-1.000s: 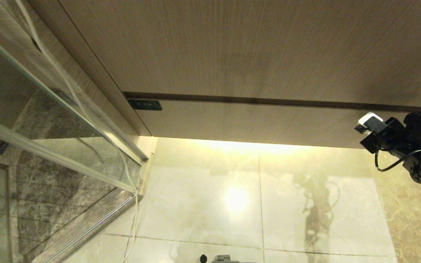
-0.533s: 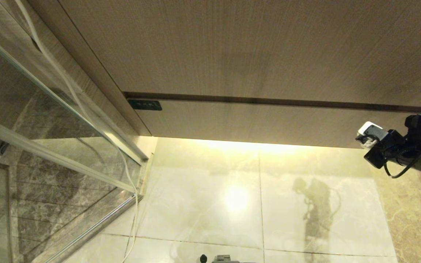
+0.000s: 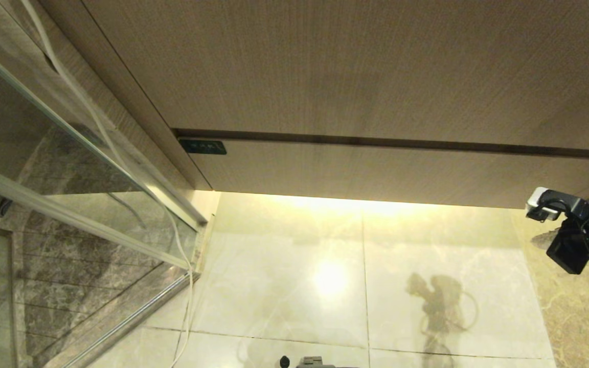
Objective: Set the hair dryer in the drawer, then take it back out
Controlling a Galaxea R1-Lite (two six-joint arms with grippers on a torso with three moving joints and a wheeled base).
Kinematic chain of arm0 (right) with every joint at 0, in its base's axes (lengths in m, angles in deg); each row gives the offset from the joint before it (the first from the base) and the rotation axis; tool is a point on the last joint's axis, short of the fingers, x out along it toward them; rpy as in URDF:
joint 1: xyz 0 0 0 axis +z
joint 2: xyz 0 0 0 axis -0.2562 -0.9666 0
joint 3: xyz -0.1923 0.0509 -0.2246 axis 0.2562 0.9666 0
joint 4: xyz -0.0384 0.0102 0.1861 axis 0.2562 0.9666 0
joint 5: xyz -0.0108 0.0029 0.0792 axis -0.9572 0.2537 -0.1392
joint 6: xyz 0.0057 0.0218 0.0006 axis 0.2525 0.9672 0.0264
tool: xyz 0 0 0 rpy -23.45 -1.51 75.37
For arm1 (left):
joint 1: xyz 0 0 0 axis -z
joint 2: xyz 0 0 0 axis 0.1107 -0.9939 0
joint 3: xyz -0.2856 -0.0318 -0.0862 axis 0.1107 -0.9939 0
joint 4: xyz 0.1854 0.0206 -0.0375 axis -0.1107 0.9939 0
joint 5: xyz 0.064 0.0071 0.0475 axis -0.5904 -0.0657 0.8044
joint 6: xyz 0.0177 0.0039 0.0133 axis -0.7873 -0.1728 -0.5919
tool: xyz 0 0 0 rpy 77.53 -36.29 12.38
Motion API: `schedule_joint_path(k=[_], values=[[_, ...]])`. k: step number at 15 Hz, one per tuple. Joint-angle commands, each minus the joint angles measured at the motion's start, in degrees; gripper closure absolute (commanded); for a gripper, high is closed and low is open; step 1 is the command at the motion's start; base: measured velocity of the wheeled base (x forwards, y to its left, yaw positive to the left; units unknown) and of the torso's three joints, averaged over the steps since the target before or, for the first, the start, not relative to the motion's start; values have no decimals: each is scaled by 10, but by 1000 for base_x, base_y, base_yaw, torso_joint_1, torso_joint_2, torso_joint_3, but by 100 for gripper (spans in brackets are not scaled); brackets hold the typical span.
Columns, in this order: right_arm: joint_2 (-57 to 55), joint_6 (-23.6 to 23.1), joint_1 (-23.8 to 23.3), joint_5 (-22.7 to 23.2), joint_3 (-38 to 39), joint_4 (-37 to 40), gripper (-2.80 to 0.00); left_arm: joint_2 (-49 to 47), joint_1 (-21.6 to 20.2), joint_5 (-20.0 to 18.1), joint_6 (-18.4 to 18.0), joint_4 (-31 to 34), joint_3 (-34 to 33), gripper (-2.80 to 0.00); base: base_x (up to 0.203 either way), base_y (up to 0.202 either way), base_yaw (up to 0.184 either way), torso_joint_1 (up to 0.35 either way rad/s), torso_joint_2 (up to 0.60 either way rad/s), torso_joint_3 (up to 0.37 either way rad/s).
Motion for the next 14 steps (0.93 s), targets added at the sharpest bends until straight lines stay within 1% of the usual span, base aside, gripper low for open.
schedule_joint_path(k=[1, 3, 6, 8, 9, 10, 12, 13, 14], values=[[93, -2, 0, 1, 24, 27, 0, 0, 0, 0, 0, 0, 0, -280, 0, 0, 0, 0, 0, 0], [162, 11, 1, 1, 69, 33, 0, 0, 0, 0, 0, 0, 0, -280, 0, 0, 0, 0, 0, 0], [254, 61, 12, 0, 142, 23, 0, 0, 0, 0, 0, 0, 0, -280, 0, 0, 0, 0, 0, 0], [325, 79, 16, -17, 175, 19, 0, 0, 0, 0, 0, 0, 0, -280, 0, 0, 0, 0, 0, 0], [359, 87, 17, -24, 184, 33, 0, 0, 0, 0, 0, 0, 0, -280, 0, 0, 0, 0, 0, 0], [399, 97, 20, -27, 190, 66, 0, 0, 0, 0, 0, 0, 0, -280, 0, 0, 0, 0, 0, 0], [486, 130, 40, -30, 198, 145, 0, 0, 0, 0, 0, 0, 0, -280, 0, 0, 0, 0, 0, 0], [532, 156, 54, -30, 210, 172, 0, 0, 0, 0, 0, 0, 0, -280, 0, 0, 0, 0, 0, 0], [579, 191, 73, -30, 231, 188, 0, 0, 0, 0, 0, 0, 0, -280, 0, 0, 0, 0, 0, 0]])
